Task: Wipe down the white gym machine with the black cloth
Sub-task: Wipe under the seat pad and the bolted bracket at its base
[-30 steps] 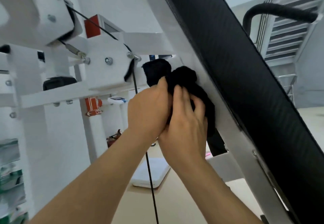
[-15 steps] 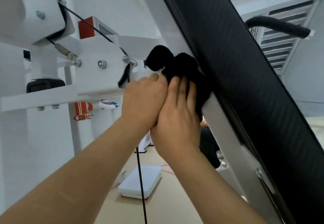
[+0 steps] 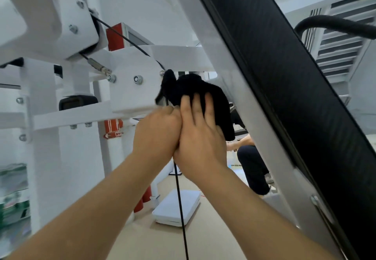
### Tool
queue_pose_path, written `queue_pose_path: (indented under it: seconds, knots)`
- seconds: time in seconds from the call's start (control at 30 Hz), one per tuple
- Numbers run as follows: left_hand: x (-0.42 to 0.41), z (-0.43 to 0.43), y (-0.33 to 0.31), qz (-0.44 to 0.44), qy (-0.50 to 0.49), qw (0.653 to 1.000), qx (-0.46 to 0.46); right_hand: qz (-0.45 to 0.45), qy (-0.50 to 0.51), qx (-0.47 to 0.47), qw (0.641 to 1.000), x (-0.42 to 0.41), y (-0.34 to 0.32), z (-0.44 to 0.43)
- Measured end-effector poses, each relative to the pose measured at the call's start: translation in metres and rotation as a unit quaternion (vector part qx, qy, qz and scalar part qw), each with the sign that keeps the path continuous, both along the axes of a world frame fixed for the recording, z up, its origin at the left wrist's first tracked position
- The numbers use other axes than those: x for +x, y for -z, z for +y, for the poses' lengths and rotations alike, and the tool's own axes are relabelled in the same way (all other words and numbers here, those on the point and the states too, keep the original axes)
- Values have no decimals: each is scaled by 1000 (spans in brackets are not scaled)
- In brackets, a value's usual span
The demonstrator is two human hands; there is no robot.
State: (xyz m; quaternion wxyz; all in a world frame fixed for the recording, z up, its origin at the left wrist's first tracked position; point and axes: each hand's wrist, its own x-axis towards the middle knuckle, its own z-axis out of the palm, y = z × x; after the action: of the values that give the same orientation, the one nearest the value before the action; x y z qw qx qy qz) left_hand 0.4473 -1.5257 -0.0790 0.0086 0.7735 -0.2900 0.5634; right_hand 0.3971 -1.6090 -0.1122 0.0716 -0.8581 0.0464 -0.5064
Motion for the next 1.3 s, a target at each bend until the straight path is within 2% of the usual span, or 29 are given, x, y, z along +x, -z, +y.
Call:
queue_pose_path:
  seconds: [0.07, 0.13, 0.23, 0.27, 0.33, 0.4, 0.43, 0.47, 0.53, 0.57, 0.6, 0.73, 0.83, 0.93, 1.0, 1.03, 1.17, 1.3]
  knots:
    - [-2, 10, -8, 42, 24, 998, -32, 5, -21, -4, 1000, 5, -20, 3]
    - [-3, 14, -23, 58, 129, 984, -104, -34, -34, 11, 999, 8, -38, 2]
    - [-18, 8, -39, 31, 270, 951, -150, -109, -12, 32, 993, 7, -48, -1]
    - [-23, 5, -45, 45, 311, 933, -173, -145, -2, 22, 989, 6, -52, -1]
    - [-26, 0, -61, 122, 392, 876, -253, -166, -3, 21, 986, 2, -71, -1]
    - [-23, -7, -82, 193, 490, 787, -322, -136, -3, 69, 988, 0, -86, 0]
    - [-20, -12, -92, 200, 516, 766, -329, -124, 2, 90, 988, 0, -87, 1]
    - [-18, -20, -99, 180, 510, 785, -302, -118, 11, 104, 988, 1, -80, 2]
    - [-17, -36, -97, 113, 439, 874, -173, -134, 57, 113, 983, 6, -50, 3]
    - [-18, -45, -88, 90, 412, 900, -105, -156, 84, 120, 977, 6, -32, 2]
    - [-19, -53, -76, 79, 398, 912, -58, -166, 102, 132, 972, 6, -15, 0]
    - [-26, -58, -27, 25, 373, 927, -4, -134, 133, 123, 974, -7, 36, -10]
    - [-23, -51, -30, -59, 308, 949, 23, -111, 139, 145, 973, -15, 30, -8]
    - [-15, -42, -64, -17, 229, 972, -53, -90, 84, 128, 984, -10, -24, 0]
    - [-6, -40, -81, 17, 136, 986, -89, -71, 64, 98, 991, -9, -47, 3]
    - [-3, -39, -81, 13, 125, 988, -93, -64, 64, 85, 992, -9, -48, 0]
    - [-8, -31, -47, -36, 207, 972, -105, -22, 53, 64, 996, -24, -12, -12]
    - [1, 0, -4, -27, 134, 987, -87, 23, 4, 17, 1000, -24, -13, -5]
